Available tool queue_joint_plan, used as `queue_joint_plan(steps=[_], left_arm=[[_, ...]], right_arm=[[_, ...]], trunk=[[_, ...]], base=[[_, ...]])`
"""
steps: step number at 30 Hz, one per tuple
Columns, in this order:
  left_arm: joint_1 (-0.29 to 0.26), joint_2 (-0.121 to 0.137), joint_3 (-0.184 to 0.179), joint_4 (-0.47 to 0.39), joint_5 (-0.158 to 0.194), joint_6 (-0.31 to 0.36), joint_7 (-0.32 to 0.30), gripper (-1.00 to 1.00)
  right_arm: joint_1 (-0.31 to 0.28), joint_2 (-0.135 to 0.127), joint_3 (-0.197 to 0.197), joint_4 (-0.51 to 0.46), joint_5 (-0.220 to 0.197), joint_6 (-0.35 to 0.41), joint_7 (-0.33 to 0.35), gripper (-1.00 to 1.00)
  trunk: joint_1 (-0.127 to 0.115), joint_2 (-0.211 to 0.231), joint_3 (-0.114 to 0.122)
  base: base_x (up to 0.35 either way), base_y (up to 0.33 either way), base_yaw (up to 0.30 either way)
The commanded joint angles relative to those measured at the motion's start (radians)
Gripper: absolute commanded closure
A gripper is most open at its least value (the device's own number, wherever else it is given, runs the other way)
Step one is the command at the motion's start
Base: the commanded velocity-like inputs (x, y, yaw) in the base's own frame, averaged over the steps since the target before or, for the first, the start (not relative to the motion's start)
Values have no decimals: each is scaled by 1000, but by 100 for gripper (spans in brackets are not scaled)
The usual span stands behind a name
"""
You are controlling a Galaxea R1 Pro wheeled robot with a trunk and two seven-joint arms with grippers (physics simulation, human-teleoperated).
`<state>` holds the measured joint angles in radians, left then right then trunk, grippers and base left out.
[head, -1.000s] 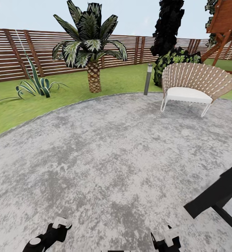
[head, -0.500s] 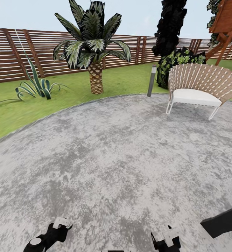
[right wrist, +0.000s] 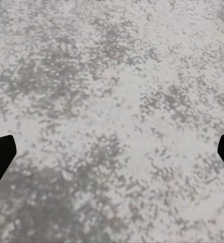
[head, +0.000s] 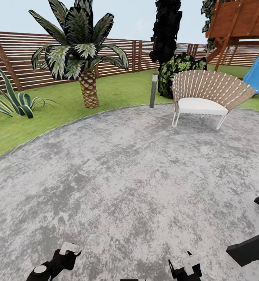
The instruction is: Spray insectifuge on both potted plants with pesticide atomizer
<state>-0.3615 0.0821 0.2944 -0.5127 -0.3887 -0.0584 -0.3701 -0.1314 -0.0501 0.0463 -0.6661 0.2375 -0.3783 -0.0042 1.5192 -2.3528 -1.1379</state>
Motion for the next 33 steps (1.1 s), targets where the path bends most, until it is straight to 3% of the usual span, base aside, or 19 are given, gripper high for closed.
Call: queue_joint_plan(steps=[1,17,33], left_arm=[[-1,-1,8,0,-10,-6,-7,100],[-1,-1,6,0,-10,-6,-7,100],[-1,-1,6,25,-10,-8,-6,100]], right_arm=[[-1,-1,1,0,3,-2,0,-100],[-1,-1,1,0,3,-2,0,-100],[-1,-1,1,0,3,-2,0,-100]], trunk=[[0,0,-1],[0,0,-1],[0,0,6]], base=[[242,254,-300],[166,286,-300],[18,316,-300]])
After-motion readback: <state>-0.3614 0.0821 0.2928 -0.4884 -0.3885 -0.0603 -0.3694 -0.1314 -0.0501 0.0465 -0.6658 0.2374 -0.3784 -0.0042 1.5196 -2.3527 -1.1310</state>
